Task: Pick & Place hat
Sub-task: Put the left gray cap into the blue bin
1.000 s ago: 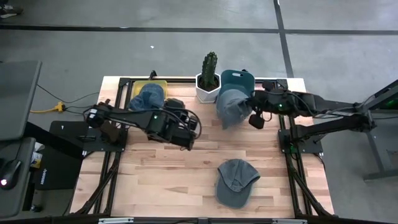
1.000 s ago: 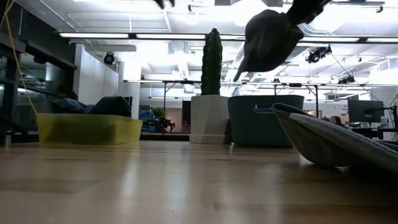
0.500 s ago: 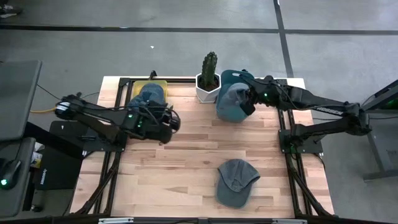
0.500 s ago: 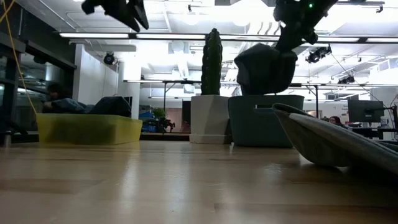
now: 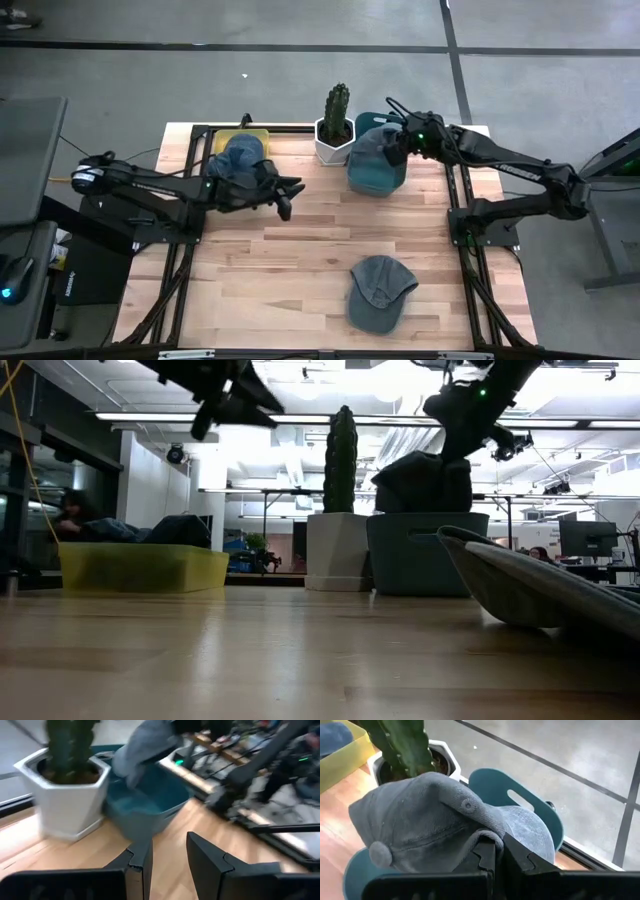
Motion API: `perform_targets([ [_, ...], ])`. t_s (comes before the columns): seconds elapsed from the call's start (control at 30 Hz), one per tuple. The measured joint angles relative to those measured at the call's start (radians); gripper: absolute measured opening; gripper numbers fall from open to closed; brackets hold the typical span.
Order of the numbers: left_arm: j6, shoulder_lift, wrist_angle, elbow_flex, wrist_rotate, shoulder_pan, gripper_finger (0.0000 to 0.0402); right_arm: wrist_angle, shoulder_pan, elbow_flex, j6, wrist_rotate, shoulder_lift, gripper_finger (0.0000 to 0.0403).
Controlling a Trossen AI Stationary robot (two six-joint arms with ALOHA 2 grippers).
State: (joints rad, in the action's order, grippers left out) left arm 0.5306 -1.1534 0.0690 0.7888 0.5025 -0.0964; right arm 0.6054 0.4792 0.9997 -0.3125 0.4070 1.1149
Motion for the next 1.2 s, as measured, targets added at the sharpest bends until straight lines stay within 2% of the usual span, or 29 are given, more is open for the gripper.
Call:
perform_targets([
  [0.17, -0.051, -0.009, 0.042, -0.001, -0.137, 0.057, 0.0098, -0.027, 0.014, 0.000, -0.012, -0.014, 0.039, 0.0003],
  [0.53, -0.082, -0.008, 0.048, -0.002, -0.250, 0.127, 0.0098, 0.009, 0.027, 0.000, -0.003, -0.079, 0.111, 0.0003],
  [0.73, -0.100, -0.008, 0.049, -0.002, -0.261, 0.138, 0.0099, 0.074, 0.027, 0.000, 0.038, -0.119, 0.124, 0.0003],
  [1.0, -0.100, -0.008, 0.065, -0.002, -0.260, 0.136, 0.0099, 0.134, 0.027, 0.000, 0.181, -0.153, 0.124, 0.0003],
  [1.2, -0.089, -0.008, 0.064, -0.002, -0.260, 0.136, 0.0099, 0.020, 0.032, -0.102, 0.251, -0.184, 0.118, 0.0003],
])
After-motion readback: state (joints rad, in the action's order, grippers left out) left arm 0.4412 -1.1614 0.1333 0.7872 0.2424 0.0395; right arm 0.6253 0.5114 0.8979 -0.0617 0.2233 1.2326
